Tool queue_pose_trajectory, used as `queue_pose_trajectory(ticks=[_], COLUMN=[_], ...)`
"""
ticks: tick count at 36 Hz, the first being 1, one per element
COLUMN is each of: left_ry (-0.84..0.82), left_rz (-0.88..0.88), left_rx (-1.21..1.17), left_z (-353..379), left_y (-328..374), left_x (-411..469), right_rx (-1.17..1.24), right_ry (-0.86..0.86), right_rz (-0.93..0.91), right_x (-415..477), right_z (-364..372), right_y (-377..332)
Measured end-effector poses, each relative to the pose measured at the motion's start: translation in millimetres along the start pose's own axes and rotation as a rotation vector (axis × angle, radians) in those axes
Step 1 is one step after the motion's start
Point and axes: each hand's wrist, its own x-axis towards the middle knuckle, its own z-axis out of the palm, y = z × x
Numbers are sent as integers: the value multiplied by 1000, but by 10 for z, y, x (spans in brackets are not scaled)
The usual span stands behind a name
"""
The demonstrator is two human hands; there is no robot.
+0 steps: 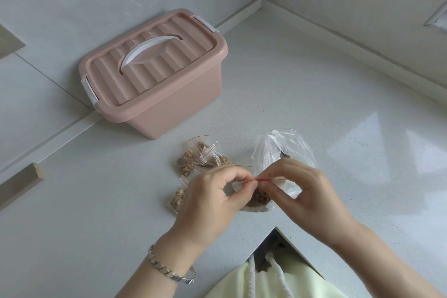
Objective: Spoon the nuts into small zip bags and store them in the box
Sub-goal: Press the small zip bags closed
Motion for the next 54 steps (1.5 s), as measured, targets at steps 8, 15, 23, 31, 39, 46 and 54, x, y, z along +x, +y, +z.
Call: queue_pose_trajectory(ticks=[8, 15, 23, 31, 39, 46, 54], left_ry=[-44, 33, 152, 174, 186, 78, 309], left_rz=[7, -31, -334, -447, -658, -825, -598], left_rx=[53, 100, -107, -272, 328, 515, 448], left_z=[-30, -32, -13, -13, 75, 155, 102], left_y=[-111, -199, -296, -472, -1276, -1603, -1384], left_x=[-45, -157, -276, -257, -257, -292, -394], right_rx=[-307, -402, -56, 325, 183, 120, 122], right_ry=[-30, -65, 31, -199, 9, 15, 60], right_rz=[-138, -144, 162, 434, 775, 812, 648], right_x=[12, -12, -110, -107, 113, 118, -61], right_z=[77, 122, 345, 658, 896, 915, 719], right_y=[19, 132, 354, 444, 722, 785, 557])
